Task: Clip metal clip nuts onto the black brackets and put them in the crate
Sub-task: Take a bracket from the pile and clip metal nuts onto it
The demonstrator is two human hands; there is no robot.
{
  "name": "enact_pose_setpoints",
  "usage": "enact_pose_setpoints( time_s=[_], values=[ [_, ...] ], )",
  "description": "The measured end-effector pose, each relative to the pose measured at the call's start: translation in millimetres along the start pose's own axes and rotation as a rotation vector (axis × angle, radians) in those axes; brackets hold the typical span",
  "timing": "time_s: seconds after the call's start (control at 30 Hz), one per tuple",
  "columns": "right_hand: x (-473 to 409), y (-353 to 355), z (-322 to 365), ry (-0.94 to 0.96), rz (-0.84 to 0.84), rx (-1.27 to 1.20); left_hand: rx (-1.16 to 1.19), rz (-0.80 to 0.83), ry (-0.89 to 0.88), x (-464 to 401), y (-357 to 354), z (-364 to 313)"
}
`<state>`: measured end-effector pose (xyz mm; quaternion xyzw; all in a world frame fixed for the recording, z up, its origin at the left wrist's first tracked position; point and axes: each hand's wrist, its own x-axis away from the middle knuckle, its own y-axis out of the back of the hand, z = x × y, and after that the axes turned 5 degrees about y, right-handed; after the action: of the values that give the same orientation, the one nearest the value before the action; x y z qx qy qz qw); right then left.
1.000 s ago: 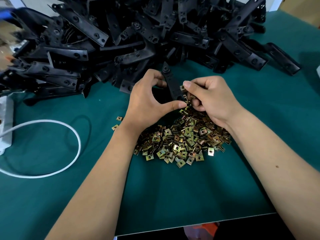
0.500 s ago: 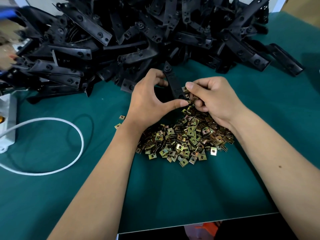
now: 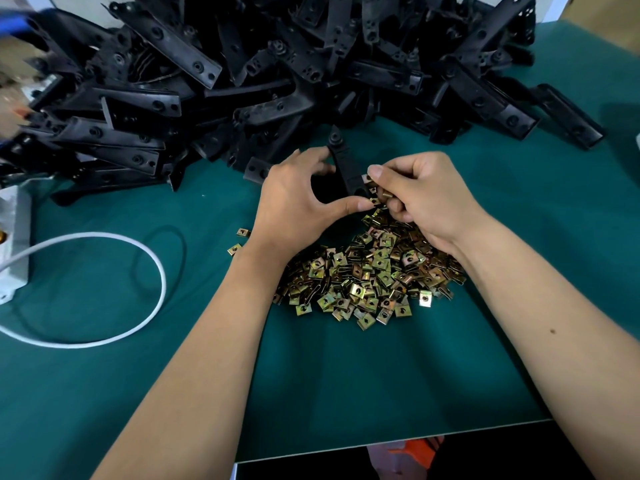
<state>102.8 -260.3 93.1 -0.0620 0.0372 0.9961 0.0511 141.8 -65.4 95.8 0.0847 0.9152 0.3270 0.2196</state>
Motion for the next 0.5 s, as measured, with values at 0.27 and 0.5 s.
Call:
enact_pose_setpoints(
  time_s=[0.27,0.5],
  values=[
    [-0.5,-2.8,-1.2,-0.003,-0.04,0.026,-0.034,0.02,-0.041,-0.1,-1.2,-4.9],
    [-2.4,-2.2,-1.7,-0.02,-0.04,-0.033,0.031,0.027,-0.057,1.7,-5.9,-13.3]
  ],
)
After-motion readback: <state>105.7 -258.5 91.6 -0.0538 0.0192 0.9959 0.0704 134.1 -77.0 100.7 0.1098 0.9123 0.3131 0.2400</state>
